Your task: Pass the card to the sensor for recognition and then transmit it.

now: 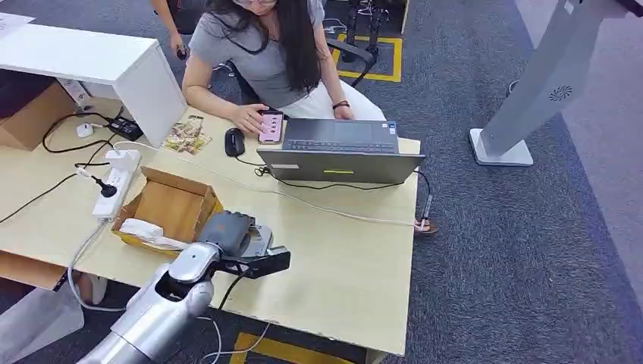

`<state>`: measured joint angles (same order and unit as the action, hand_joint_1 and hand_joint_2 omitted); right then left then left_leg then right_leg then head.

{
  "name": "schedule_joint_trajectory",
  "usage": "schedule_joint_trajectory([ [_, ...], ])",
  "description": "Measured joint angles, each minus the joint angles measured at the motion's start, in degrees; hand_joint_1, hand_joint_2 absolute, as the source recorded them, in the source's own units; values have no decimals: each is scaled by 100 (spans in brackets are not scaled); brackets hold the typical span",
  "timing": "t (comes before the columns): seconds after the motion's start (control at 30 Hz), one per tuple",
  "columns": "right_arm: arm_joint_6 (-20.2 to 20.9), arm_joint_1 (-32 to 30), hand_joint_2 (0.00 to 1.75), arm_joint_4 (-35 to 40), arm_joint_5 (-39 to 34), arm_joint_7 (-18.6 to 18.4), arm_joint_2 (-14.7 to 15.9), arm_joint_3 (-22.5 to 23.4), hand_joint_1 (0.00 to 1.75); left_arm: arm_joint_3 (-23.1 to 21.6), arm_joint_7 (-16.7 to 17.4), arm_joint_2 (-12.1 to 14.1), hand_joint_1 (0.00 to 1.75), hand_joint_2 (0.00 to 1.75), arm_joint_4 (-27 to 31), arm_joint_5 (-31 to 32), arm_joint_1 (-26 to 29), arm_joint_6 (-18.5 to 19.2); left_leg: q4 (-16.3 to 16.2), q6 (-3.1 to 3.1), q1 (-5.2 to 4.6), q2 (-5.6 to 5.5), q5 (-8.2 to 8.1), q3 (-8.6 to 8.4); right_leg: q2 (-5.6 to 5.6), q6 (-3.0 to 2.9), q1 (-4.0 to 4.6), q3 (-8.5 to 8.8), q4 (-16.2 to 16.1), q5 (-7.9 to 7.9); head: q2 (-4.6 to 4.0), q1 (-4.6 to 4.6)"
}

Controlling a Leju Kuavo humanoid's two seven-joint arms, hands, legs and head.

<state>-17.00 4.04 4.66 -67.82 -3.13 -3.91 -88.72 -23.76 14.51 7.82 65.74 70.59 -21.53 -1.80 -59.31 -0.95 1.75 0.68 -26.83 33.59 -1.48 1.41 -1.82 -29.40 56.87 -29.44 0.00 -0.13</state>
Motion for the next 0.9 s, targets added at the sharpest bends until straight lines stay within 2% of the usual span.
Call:
schedule_joint_trajectory([
  [0.1, 15, -6, 0, 0, 0, 44, 11, 0, 0, 195, 59, 13, 175, 175, 166, 138, -218, -395, 0, 4, 0, -8, 4, 11, -5, 3, 0, -5, 0, 2, 0, 0],
  [0.2, 13, -12, 0, 0, -2, 75, 20, 0, 0, 420, 160, 35, 175, 175, 252, 443, -418, -577, 0, 4, 0, -5, 4, 13, -2, 2, 0, -10, 0, 2, 0, 0],
  [0.37, 13, -15, 0, 2, -61, 75, 26, 0, 0, 693, 210, 105, 175, 175, 254, 719, -700, -611, 0, 4, 0, -6, 4, 16, -3, 2, 1, -14, 1, 2, 0, 0],
  [0.53, 15, -17, 0, 2, -85, 85, 33, 0, 0, 846, 431, 291, 175, 175, 142, 1199, -1133, -622, 0, 3, 1, 1, 5, 24, 1, -2, 2, -22, 2, 5, 0, 0],
  [0.67, 15, -17, 0, 2, -85, 85, 33, 0, 0, 918, 451, 393, 175, 175, 35, 1273, -1343, -622, 0, 3, 1, -7, 5, 24, -4, -1, 2, -22, 2, 5, 0, 0],
  [0.9, 55, -16, 0, 2, -98, 55, 33, 0, 0, 964, 499, 402, 175, 175, -209, 1316, -1524, -627, 0, 3, 1, -5, 5, 27, -3, -1, 1, -24, 1, 5, 0, 0],
])
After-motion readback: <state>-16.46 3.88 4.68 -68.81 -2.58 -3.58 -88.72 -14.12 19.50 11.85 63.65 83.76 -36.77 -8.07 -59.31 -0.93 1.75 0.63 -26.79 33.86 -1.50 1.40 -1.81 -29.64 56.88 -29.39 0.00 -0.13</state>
